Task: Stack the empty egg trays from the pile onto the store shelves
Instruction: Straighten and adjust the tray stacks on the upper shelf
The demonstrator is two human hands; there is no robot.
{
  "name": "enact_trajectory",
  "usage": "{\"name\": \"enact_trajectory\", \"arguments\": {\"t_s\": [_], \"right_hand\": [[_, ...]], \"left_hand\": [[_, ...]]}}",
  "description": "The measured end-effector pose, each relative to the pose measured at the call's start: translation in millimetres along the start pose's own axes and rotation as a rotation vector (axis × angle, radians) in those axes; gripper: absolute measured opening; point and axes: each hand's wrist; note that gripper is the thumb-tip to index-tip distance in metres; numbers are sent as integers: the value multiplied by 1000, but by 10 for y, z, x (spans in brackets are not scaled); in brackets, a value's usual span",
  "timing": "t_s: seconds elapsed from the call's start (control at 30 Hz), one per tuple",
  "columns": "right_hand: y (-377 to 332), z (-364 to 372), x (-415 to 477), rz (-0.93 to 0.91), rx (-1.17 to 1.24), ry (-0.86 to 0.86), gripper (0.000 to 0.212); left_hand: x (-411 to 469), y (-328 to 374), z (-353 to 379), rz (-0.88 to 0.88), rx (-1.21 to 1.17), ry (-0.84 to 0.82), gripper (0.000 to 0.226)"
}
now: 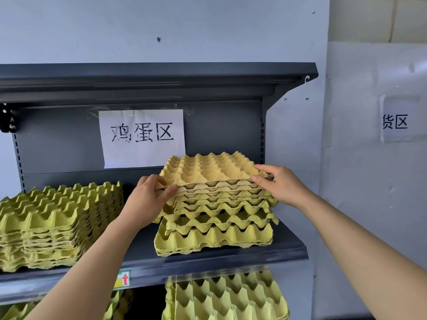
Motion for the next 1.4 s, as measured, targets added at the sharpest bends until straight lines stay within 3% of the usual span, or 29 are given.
{"name": "enact_trajectory", "arguments": {"t_s": [0.27, 0.6, 1.0, 1.23, 1.4], "right_hand": [[32, -16, -22, 1, 69, 18, 54], [64, -37, 20, -72, 147, 66, 21], [77, -348, 129, -94, 288, 143, 10], [67, -476, -11, -191, 426, 159, 18], [52, -471, -104, -158, 439, 35, 43]], "left_hand": [[22, 14, -2, -19, -74, -13, 39], [37, 33, -65, -23, -149, 5, 23], [223, 347, -208, 27, -438, 148, 25], [290, 440, -23, -41, -83, 245, 39], [177, 504, -71, -8, 160, 311, 39]]}}
Point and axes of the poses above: each hand's wrist, its own x-axis towards the middle knuckle, its own z-axis out of the palm, y = z × x, and after that the axes turned 2 degrees about x, right-handed
